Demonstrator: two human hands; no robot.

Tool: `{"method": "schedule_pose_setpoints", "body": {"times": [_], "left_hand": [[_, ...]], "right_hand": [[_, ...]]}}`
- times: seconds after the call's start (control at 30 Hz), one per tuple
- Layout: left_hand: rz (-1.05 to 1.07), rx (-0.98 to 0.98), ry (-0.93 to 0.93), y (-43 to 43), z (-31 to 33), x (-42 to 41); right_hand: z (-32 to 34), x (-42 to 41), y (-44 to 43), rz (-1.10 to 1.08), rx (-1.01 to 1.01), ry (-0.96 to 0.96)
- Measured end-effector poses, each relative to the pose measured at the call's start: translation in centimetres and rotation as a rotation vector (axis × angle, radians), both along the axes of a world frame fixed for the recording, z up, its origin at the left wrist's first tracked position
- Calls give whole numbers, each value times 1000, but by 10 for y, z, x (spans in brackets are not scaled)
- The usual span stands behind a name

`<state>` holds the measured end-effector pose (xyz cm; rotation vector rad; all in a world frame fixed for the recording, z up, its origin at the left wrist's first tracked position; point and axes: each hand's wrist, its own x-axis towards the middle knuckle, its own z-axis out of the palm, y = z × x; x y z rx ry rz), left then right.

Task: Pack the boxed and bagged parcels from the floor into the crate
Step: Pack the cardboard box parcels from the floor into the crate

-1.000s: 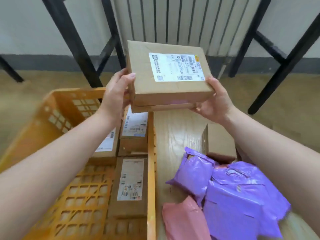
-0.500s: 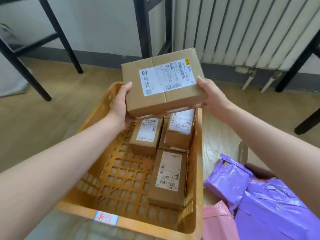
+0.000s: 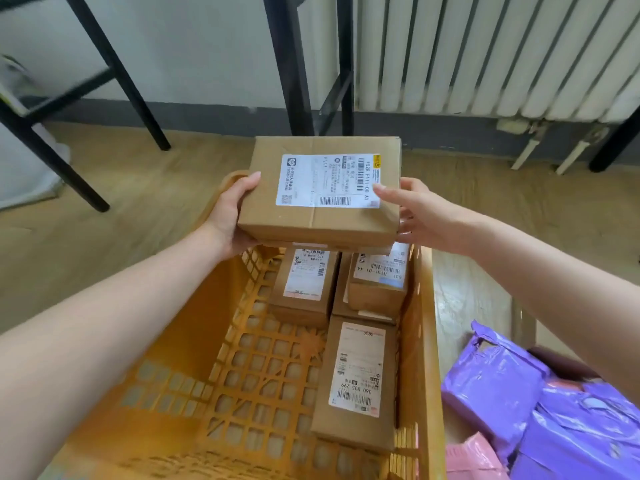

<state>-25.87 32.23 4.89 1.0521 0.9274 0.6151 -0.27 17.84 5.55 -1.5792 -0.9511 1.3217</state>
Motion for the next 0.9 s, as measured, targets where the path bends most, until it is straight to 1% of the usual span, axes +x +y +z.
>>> {"method": "schedule_pose_setpoints", "body": {"times": [0.07,0.13,0.23,0.3,0.4,0.5,0.53,0.6,0.63,0.7,0.8,0.9], "left_hand": [[-20,34,-22,2,-1,2],[5,55,-76,2,-9,4],[44,36,-89,-2,-19,0],[42,13,-103,-7,-23,-10],[111,-69,-74,-24,-31,-30],[134,-149,49,-39,-36,-58],[93,-143,116,-42,-30,-67],[-55,-140,225,-48,-10,-86],[-120,-166,252,-50,-1,-93],[-204,-211,237,-53,7,-104],[-237,-209,254,-48,9,-115],[-235,-188,317,-46,0,-121]], "right_hand": [[-1,-2,2,-35,-3,37],[-8,-7,3,-68,17,18],[-15,-13,2,-116,49,-53],[-14,-20,-3,-102,24,-42],[-9,-34,-9,-57,-24,-41],[2,-53,-13,58,-64,-54],[7,-59,-16,100,-69,-58],[18,-69,-16,145,-76,-77],[21,-70,-18,126,-87,-76],[21,-72,-25,74,-137,-70],[10,-79,-27,143,-222,-34],[-6,-90,-32,207,-299,110]]}}
